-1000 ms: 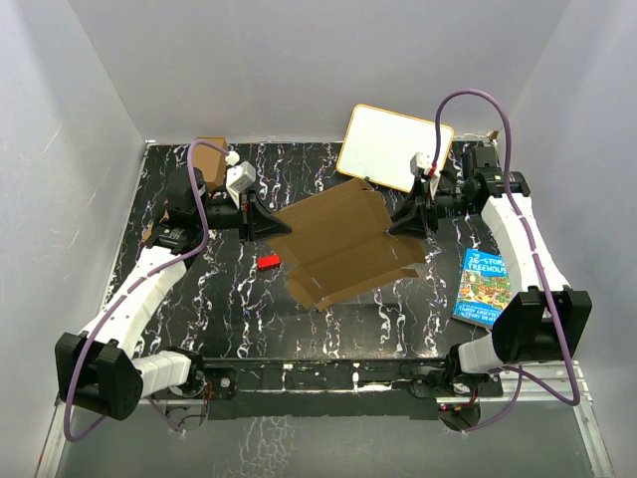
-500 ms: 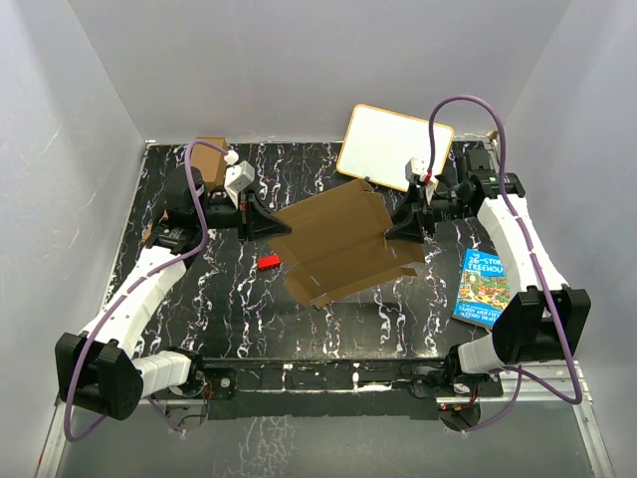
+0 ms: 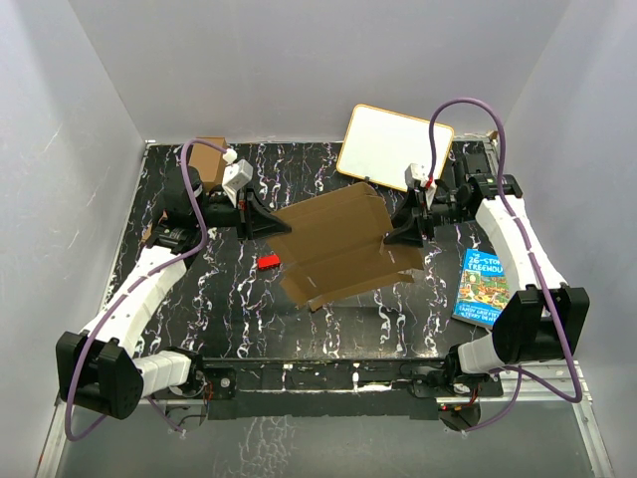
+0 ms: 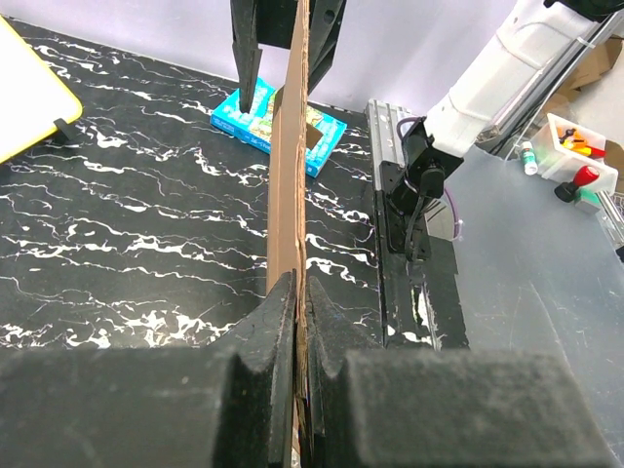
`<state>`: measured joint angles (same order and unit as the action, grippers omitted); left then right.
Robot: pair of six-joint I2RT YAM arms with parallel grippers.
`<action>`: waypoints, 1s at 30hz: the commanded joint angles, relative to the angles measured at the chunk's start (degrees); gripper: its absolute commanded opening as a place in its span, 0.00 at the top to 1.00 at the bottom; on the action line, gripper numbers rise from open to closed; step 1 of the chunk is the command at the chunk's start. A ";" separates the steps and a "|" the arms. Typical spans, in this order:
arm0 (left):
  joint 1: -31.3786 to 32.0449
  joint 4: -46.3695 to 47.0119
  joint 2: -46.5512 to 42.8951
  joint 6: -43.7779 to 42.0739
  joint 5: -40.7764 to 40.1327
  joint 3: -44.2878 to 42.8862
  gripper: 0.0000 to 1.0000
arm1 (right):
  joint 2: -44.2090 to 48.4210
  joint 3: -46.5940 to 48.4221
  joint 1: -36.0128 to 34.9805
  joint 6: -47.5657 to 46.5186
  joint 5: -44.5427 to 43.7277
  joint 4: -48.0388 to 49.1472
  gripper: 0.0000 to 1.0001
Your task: Fold the paper box
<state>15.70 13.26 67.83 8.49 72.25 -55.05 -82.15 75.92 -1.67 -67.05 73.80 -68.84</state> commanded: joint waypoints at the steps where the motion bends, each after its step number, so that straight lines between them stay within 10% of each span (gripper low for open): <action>1: -0.22 3.62 -0.52 0.94 2.74 0.46 1.00 | -0.11 -0.42 -0.37 -4.17 4.48 0.92 0.56; 30: -0.24 6.41 0.85 2.10 3.43 1.22 1.00 | 0.59 -3.66 -1.04 -8.28 8.79 -0.64 0.58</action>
<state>15.53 17.23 69.06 10.57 73.78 -54.19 -82.76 72.25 -2.15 -72.10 77.87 -70.61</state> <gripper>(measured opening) 0.018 0.435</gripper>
